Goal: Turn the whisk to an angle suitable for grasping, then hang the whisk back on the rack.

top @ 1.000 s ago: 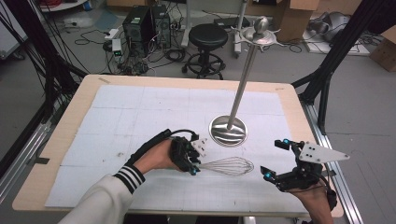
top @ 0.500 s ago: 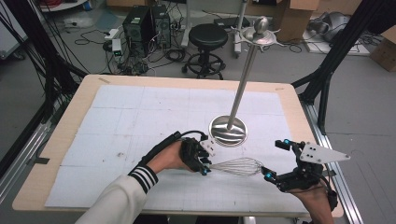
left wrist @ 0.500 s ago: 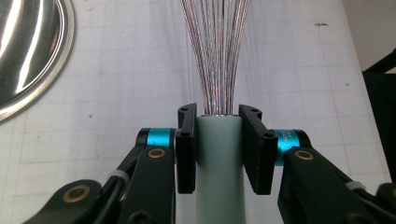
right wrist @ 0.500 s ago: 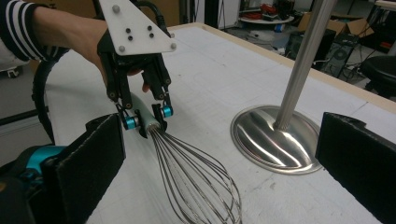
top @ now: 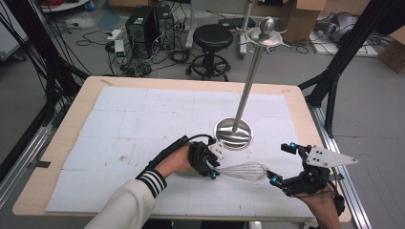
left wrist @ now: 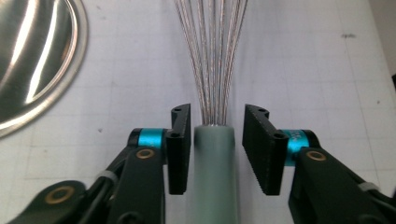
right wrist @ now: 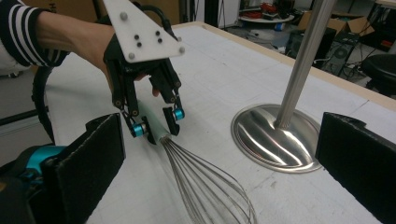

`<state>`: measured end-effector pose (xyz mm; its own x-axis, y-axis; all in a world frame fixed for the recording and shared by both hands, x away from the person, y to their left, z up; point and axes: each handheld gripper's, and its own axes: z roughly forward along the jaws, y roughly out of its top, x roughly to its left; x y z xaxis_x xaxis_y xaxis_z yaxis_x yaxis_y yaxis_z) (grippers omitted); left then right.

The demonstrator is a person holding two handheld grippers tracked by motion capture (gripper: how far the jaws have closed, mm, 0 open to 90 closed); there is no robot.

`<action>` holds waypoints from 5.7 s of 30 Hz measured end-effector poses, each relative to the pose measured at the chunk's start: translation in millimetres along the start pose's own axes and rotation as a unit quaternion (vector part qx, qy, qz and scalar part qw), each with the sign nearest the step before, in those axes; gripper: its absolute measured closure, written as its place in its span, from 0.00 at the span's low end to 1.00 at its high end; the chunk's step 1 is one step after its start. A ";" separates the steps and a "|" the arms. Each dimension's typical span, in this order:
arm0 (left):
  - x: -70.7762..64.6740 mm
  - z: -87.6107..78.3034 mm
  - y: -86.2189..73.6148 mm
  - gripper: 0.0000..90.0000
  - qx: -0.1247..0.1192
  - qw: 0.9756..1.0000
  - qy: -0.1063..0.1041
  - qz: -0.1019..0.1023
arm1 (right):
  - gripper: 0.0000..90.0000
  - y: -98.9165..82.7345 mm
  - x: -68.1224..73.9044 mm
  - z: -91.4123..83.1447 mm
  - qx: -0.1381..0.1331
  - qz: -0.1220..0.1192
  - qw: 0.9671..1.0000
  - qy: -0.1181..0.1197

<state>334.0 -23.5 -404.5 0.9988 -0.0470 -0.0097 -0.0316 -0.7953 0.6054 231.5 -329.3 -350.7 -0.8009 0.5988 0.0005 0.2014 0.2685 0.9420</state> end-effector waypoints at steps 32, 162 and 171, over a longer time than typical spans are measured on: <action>-41.5 -152.9 -71.2 0.02 -0.123 0.982 0.129 -0.064 | 0.01 2.3 2.8 -5.8 -0.001 -0.002 1.000 -0.008; -95.2 -214.4 -230.7 0.02 -0.268 0.919 0.240 -0.160 | 0.25 20.2 42.2 218.8 0.366 -0.167 0.896 0.190; -95.1 -214.9 -231.5 0.02 -0.268 0.919 0.240 -0.160 | 0.38 15.8 42.5 227.6 0.390 -0.167 0.885 0.194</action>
<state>254.0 294.9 -372.8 0.8584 0.5126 0.0190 0.1609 -0.3042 0.9389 329.1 -127.9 -412.2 -0.9919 0.1250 0.0227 0.1237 0.9109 0.3937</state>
